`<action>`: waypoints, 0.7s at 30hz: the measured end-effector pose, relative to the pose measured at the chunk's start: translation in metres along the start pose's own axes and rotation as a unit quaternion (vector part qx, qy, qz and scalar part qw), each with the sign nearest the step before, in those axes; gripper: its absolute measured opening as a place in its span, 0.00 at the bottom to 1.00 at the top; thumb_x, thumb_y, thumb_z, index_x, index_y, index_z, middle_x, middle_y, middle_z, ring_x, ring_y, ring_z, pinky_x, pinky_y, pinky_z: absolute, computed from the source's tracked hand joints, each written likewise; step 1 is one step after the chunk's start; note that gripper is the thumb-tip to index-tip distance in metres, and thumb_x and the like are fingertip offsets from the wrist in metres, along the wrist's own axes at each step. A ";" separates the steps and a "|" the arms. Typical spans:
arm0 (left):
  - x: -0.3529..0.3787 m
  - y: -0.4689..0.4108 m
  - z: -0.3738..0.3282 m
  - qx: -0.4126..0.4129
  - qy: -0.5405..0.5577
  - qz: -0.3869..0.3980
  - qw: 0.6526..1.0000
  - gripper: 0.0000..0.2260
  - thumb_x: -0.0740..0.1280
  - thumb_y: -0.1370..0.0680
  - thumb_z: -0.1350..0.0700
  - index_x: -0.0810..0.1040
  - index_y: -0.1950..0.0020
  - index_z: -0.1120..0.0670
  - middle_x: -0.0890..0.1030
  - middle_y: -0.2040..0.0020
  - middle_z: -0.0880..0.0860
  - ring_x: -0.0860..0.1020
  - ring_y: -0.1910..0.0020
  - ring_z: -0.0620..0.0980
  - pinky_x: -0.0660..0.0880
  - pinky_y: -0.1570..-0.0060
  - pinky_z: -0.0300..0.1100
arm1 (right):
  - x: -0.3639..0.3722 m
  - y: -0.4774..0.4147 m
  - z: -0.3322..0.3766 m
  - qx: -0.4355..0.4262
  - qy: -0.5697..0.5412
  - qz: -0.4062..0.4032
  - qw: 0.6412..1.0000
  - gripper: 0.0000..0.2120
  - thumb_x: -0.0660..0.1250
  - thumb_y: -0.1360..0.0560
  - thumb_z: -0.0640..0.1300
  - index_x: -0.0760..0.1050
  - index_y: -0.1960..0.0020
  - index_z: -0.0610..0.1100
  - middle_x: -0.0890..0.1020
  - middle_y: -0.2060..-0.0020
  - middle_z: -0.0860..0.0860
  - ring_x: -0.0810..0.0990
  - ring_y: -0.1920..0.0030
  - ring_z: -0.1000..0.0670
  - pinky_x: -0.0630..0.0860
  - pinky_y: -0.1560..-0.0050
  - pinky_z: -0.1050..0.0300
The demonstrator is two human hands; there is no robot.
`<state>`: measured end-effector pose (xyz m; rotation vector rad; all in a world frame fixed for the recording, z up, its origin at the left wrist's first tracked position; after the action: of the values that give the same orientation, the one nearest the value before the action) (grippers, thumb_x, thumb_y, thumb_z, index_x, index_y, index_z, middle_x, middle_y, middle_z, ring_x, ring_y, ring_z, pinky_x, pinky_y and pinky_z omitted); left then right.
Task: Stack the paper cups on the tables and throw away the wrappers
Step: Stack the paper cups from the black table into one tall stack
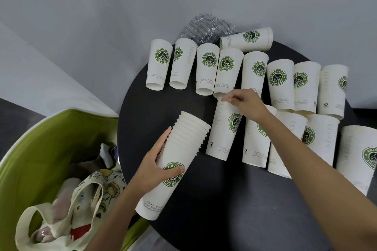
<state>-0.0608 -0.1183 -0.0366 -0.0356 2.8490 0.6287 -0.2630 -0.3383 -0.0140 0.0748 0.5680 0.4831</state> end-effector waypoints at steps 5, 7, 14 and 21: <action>-0.003 0.006 0.000 0.001 -0.001 -0.001 1.000 0.45 0.78 0.31 0.62 0.57 0.25 0.35 0.72 0.32 0.37 0.75 0.38 0.35 0.75 0.50 0.27 | -0.010 0.016 0.005 -0.016 -0.022 -0.052 0.998 0.11 0.65 0.24 0.37 0.80 0.57 0.52 0.82 0.57 0.56 0.79 0.50 0.54 0.71 0.44 0.64; -0.005 0.008 -0.001 0.006 -0.004 -0.004 1.000 0.45 0.78 0.31 0.63 0.57 0.27 0.34 0.72 0.33 0.35 0.74 0.38 0.33 0.74 0.50 0.26 | -0.019 0.022 0.010 -0.027 -0.031 -0.074 0.996 0.09 0.65 0.24 0.36 0.81 0.55 0.49 0.82 0.56 0.54 0.79 0.50 0.55 0.70 0.45 0.69; -0.007 0.017 0.001 0.017 -0.008 0.004 1.000 0.45 0.78 0.31 0.64 0.58 0.26 0.34 0.73 0.32 0.36 0.75 0.37 0.37 0.75 0.49 0.28 | -0.075 0.041 0.031 -0.059 -0.093 -0.212 0.971 0.09 0.63 0.24 0.35 0.81 0.53 0.44 0.82 0.56 0.51 0.76 0.54 0.55 0.70 0.52 0.67; -0.002 0.025 0.000 0.019 -0.014 0.032 0.999 0.46 0.79 0.32 0.63 0.57 0.24 0.37 0.70 0.31 0.32 0.73 0.36 0.34 0.75 0.44 0.31 | -0.088 0.064 0.059 -0.090 -0.136 -0.270 0.949 0.09 0.63 0.24 0.35 0.80 0.51 0.44 0.81 0.57 0.57 0.76 0.54 0.61 0.69 0.49 0.68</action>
<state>-0.0610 -0.0955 -0.0260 0.0703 2.8441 0.5832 -0.3231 -0.3184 0.0919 -0.1844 0.2517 -0.0143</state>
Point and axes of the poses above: each hand's wrist, its own y-axis away from the middle knuckle, its own x-axis out of the palm, z = x × y, the point moved 9 cm from there along -y, towards the middle knuckle
